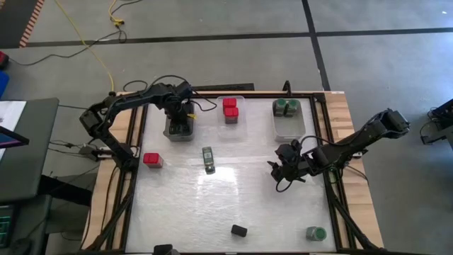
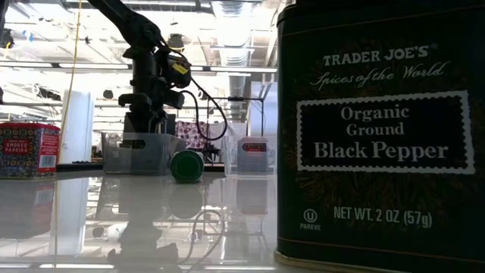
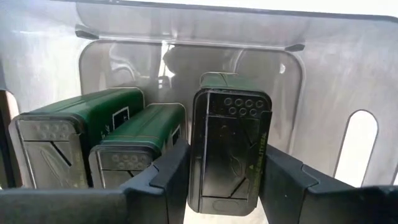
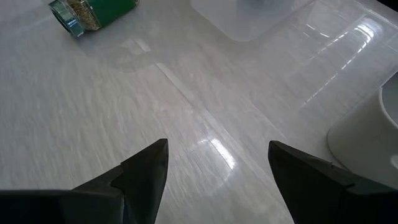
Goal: Sort spices by type
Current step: Put the black seasoning can into the black bin, then put the green seasoning bottle into the gray bin
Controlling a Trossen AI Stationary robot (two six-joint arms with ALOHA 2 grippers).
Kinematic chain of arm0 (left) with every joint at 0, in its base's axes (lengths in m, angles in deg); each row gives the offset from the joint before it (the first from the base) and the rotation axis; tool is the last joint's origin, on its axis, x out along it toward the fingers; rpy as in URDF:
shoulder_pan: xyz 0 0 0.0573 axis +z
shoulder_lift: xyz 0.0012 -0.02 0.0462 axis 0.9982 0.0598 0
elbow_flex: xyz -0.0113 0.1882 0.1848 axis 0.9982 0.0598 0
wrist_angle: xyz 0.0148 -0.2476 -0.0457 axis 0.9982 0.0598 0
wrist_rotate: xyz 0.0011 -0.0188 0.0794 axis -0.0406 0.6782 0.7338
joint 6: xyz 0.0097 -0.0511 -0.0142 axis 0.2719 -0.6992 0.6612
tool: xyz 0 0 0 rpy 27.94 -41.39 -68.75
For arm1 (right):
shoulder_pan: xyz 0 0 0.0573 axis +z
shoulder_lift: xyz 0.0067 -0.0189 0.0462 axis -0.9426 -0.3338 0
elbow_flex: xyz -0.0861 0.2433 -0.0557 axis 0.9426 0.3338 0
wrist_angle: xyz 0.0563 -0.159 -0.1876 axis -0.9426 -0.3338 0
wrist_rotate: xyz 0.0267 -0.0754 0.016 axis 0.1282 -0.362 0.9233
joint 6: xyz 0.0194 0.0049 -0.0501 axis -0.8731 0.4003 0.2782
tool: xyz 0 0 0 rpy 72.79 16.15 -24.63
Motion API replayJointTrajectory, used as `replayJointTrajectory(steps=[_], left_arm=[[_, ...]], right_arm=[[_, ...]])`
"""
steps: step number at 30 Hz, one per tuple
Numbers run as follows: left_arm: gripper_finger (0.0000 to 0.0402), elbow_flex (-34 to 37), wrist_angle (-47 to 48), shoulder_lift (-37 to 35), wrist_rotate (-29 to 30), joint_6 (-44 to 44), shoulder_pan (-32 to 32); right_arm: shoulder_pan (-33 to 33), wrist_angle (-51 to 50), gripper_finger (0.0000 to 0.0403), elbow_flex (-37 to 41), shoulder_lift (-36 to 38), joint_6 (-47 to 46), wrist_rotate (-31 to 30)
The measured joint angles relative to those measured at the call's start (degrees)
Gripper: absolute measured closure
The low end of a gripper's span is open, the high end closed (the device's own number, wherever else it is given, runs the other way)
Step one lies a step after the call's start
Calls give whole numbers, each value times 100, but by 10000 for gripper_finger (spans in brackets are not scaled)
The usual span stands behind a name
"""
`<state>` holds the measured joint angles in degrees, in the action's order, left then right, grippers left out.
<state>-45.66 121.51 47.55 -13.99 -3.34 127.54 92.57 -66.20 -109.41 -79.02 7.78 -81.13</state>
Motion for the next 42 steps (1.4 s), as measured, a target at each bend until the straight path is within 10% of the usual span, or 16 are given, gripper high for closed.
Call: replayJointTrajectory(steps=[30,42], left_arm=[[180,-4,-2,-409,-319,-253,-2],[180,-3,-70,-1489,-300,-1999,-865]], right_arm=[[0,0,97,0,-1,-2,0],[-7,42,97,0,-1,-4,-1]])
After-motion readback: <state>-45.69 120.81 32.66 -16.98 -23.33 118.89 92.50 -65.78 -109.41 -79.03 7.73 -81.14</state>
